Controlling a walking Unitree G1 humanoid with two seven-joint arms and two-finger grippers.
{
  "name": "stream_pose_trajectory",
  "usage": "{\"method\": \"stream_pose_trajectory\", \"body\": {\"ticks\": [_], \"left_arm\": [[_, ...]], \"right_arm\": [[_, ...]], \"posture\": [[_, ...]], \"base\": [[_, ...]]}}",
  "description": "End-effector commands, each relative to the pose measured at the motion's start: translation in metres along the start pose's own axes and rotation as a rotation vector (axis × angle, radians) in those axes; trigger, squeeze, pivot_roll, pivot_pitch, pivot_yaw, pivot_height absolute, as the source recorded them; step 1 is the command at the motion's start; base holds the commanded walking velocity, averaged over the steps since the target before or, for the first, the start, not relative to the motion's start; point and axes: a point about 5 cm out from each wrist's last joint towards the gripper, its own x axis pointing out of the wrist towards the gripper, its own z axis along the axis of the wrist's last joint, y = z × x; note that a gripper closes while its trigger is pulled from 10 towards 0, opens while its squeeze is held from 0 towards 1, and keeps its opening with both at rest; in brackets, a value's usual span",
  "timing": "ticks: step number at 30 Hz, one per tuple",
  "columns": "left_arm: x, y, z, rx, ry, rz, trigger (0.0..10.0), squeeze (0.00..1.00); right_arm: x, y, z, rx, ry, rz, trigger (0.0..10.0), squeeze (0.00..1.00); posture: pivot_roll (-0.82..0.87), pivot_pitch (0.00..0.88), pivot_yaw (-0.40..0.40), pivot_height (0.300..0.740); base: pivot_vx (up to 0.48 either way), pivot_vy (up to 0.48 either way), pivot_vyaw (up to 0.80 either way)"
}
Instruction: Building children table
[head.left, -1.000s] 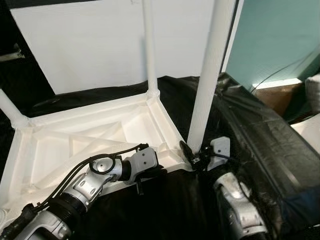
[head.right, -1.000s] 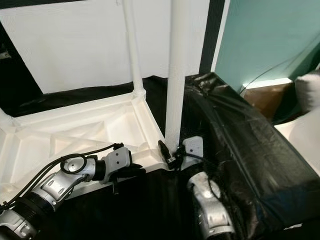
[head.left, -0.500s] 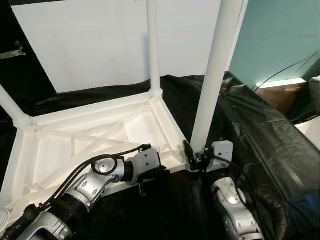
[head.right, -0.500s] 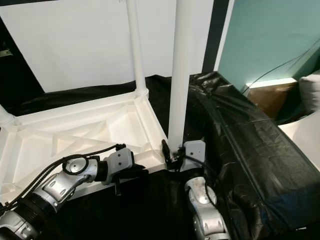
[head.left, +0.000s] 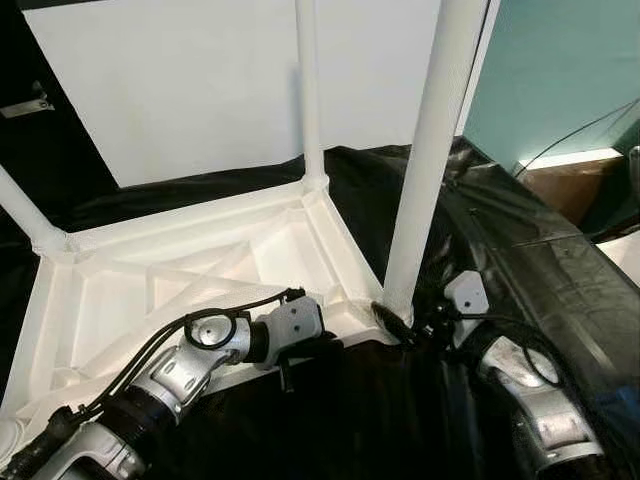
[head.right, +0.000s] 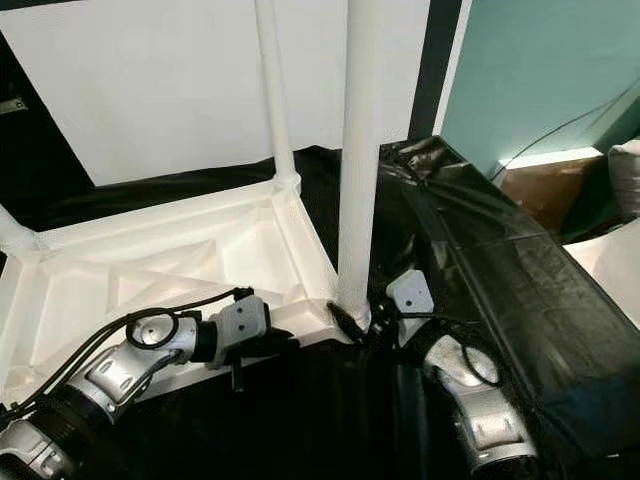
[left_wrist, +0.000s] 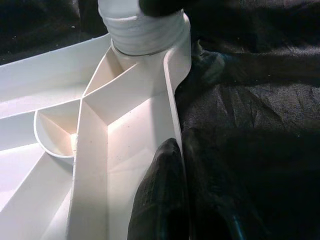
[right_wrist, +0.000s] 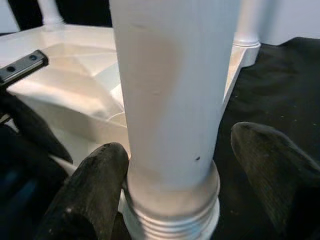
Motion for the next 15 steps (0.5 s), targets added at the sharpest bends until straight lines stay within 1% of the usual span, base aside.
{"method": "stream_pose_trajectory", "body": {"ticks": [1, 2, 3, 4, 5, 6, 9, 11, 15], "left_arm": [[0.003, -0.044, -0.05, -0.157, 0.211, -0.33, 10.0, 0.0], [0.003, -0.044, -0.05, -0.157, 0.211, -0.33, 10.0, 0.0], [0.002, -0.044, -0.05, -0.157, 0.212, -0.326, 10.0, 0.0], [0.002, -0.044, -0.05, -0.157, 0.212, -0.326, 10.0, 0.0], [0.002, -0.044, -0.051, -0.158, 0.212, -0.325, 10.0, 0.0], [0.002, -0.043, -0.051, -0.158, 0.212, -0.324, 10.0, 0.0], [0.001, -0.043, -0.051, -0.159, 0.212, -0.323, 10.0, 0.0], [0.0, -0.044, -0.051, -0.16, 0.212, -0.321, 10.0, 0.0], [-0.001, -0.044, -0.052, -0.161, 0.213, -0.321, 10.0, 0.0]], "right_arm": [[-0.005, -0.01, -0.005, 0.002, 0.055, 0.01, 10.0, 0.0], [-0.005, -0.01, -0.005, 0.002, 0.055, 0.01, 10.0, 0.0], [-0.004, -0.017, -0.003, -0.031, 0.082, 0.041, 10.0, 0.0], [-0.004, -0.017, -0.003, -0.031, 0.082, 0.041, 10.0, 0.0], [-0.003, -0.023, -0.002, -0.076, 0.118, 0.085, 3.0, 0.0], [-0.002, -0.028, -0.001, -0.105, 0.14, 0.111, 0.0, 0.0], [-0.001, -0.03, -0.001, -0.123, 0.152, 0.13, 0.0, 0.0], [0.0, -0.035, 0.001, -0.134, 0.153, 0.141, 0.0, 0.0], [-0.001, -0.039, 0.003, -0.131, 0.155, 0.154, 0.0, 0.0]], "posture": [[-0.05, 0.0, 0.028, 0.74], [-0.05, 0.0, 0.028, 0.74], [-0.05, 0.0, 0.028, 0.74], [-0.05, 0.0, 0.028, 0.74], [-0.05, 0.0, 0.029, 0.74], [-0.04, 0.0, 0.029, 0.74], [-0.04, 0.0, 0.029, 0.74], [-0.04, 0.0, 0.031, 0.74], [-0.04, 0.0, 0.033, 0.74]], "base": [[0.0, 0.0, 0.0], [0.0, 0.0, 0.0], [0.0, 0.0, 0.0], [0.0, 0.0, 0.0], [0.0, 0.0, 0.0], [0.0, 0.0, 0.0], [0.0, 0.0, 0.0], [0.0, 0.0, 0.0], [0.0, 0.0, 0.0]]}}
